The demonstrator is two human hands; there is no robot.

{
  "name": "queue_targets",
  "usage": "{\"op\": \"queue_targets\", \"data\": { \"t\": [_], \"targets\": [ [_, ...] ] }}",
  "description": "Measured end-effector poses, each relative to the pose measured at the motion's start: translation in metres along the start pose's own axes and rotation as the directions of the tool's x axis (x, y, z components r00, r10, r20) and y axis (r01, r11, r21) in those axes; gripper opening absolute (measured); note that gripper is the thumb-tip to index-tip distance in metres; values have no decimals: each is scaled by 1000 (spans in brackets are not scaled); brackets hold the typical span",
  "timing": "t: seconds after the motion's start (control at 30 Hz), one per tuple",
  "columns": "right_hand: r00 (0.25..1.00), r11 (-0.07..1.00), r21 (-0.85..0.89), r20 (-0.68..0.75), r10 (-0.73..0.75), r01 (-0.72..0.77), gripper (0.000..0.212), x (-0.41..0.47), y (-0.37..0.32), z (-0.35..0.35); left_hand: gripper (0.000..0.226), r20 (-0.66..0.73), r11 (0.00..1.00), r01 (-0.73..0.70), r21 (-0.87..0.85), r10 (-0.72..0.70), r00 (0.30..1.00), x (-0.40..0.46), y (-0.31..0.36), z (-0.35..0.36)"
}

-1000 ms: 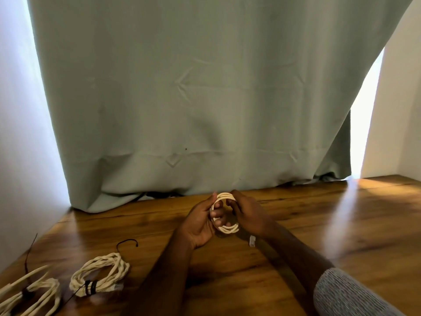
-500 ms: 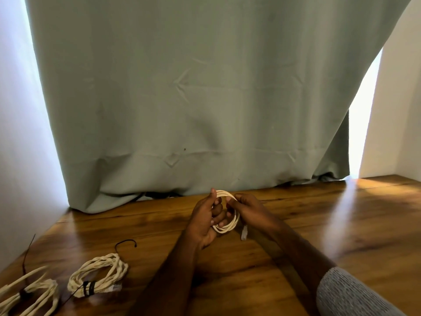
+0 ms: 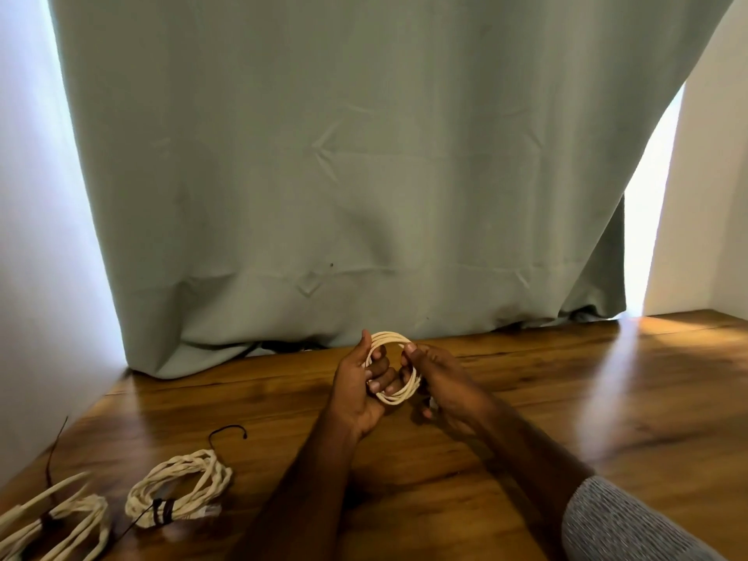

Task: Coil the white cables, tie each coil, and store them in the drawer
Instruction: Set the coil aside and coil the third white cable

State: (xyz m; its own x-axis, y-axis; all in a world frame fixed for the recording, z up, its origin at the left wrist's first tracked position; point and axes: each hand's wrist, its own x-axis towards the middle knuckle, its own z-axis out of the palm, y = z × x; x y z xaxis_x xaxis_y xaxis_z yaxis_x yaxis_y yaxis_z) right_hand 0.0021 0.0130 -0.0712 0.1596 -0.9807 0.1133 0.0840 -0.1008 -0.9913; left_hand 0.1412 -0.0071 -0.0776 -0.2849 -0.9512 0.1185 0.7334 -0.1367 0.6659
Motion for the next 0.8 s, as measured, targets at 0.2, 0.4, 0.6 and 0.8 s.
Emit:
{"op": "queue_targets", "data": {
  "t": [0.2, 0.4, 0.6, 0.8],
  "targets": [
    [996, 998, 45, -86, -38, 42, 30, 4, 4, 7, 49, 168, 997, 74, 12, -75, 983, -7, 11, -4],
    [920, 696, -654, -1, -392, 296, 32, 10, 8, 4, 70, 275, 984, 154, 87, -173, 946, -7, 19, -24],
    [900, 626, -681, 118, -419, 380, 30, 11, 6, 0, 63, 393, 982, 113, 149, -164, 905, -15, 26, -34],
    [856, 534, -755, 68, -513, 380, 30, 16, 16, 12, 12, -41, 917, -54, 395, 77, 996, -25, 16, 0]
  ]
}}
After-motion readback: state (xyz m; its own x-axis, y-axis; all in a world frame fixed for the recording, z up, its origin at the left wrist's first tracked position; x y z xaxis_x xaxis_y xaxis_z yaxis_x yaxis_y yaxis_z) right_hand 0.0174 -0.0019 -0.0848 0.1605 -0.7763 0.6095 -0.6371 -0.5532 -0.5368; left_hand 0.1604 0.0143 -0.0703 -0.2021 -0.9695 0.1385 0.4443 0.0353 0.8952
